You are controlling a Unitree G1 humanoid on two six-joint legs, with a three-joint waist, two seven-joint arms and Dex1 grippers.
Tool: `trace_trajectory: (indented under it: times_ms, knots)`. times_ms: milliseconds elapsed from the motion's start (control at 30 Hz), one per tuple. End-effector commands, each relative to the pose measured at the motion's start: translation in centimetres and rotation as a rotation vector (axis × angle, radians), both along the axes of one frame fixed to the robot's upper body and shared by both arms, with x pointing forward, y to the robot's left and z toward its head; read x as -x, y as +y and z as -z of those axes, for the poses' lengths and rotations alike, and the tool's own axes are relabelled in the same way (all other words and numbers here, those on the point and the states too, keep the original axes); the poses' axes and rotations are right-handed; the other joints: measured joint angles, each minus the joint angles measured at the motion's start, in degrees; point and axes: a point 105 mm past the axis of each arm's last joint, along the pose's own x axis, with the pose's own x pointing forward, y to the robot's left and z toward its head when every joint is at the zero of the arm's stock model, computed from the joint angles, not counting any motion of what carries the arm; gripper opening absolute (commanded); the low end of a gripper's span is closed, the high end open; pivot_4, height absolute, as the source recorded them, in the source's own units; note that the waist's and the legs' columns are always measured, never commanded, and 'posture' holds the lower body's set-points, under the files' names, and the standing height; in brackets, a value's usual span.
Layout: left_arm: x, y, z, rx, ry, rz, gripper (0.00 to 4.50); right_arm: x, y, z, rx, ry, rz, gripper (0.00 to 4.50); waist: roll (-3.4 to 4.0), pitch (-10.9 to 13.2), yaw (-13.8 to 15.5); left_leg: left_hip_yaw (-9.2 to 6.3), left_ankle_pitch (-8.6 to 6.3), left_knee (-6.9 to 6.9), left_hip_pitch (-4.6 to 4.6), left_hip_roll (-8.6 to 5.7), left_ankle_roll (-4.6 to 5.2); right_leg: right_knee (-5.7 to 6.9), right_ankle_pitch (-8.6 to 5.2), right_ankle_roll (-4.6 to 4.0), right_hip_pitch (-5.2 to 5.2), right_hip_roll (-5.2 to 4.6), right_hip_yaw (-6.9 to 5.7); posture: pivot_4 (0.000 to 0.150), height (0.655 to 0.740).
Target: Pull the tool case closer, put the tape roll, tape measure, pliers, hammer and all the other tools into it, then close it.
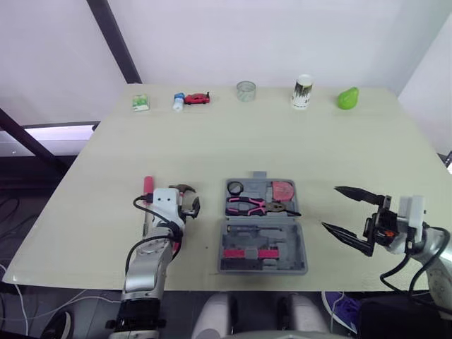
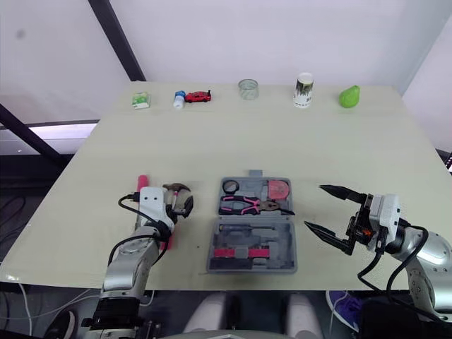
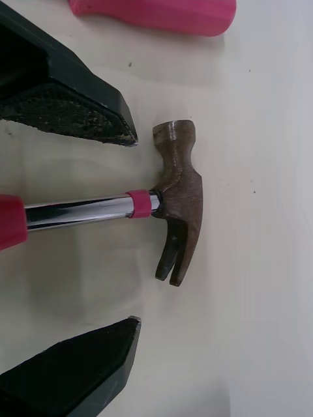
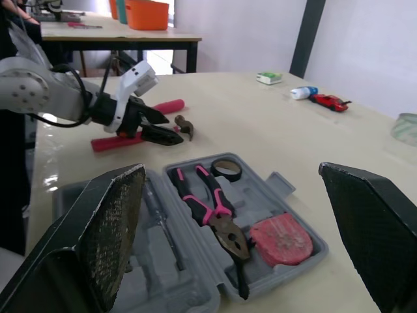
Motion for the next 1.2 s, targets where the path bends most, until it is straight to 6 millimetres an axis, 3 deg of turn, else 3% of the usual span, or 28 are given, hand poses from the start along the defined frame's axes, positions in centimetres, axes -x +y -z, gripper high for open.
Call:
trace_trajectory:
  times_ms: [33, 300, 633, 733, 833, 1200]
  knots:
    - [-0.2, 0.3, 0.6, 0.011, 0.01, -0.042, 4.46, 1.0, 0.7, -1.0, 0.0, 0.017, -0.074, 4.5, 0.0, 0.0, 0.08, -0.01, 0.0, 0.0, 0.01, 0.0, 0.0, 0.01, 0.0, 0.0, 0.02, 0.0, 0.0, 0.15, 0.74]
    - [-0.2, -0.9, -0.2, 0.047, -0.056, -0.026, 4.46, 1.2, 0.8, -1.5, 0.031, 0.046, -0.099, 4.5, 0.0, 0.0, 0.05, -0.05, 0.0, 0.03, 0.05, 0.0, 0.0, -0.02, 0.0, 0.0, 0.11, 0.0, -0.02, 0.15, 0.74]
    - [-0.3, -0.1, 0.0, -0.004, -0.051, -0.066, 4.46, 0.6, 1.2, -1.7, 0.021, 0.017, -0.081, 4.5, -0.03, 0.01, 0.07, -0.06, 0.0, 0.04, 0.02, -0.02, 0.0, -0.05, 0.0, 0.01, 0.11, 0.01, -0.06, 0.15, 0.74]
    - [-0.3, 0.1, 0.3, 0.005, -0.024, -0.076, 3.84, 0.6, 1.3, -1.8, 0.02, 0.015, -0.079, 4.5, -0.02, 0.01, 0.03, -0.05, 0.0, 0.04, 0.03, -0.02, 0.0, -0.04, 0.0, 0.01, 0.11, 0.03, -0.09, 0.15, 0.74]
    - [-0.3, 0.2, 0.3, 0.018, -0.013, -0.086, 2.52, 0.7, 1.3, -1.7, 0.022, 0.015, -0.079, 4.5, -0.02, 0.01, 0.03, -0.05, 0.0, 0.04, 0.04, -0.02, 0.0, -0.04, 0.0, 0.02, 0.11, 0.04, -0.11, 0.15, 0.74]
    - [-1.0, 0.6, 0.1, 0.048, 0.045, -0.102, 2.52, 0.7, 1.2, -1.6, 0.021, 0.011, -0.069, 4.5, -0.02, 0.01, 0.01, -0.05, 0.0, 0.04, 0.05, -0.02, 0.0, -0.02, 0.01, 0.02, 0.11, 0.08, -0.15, 0.15, 0.74]
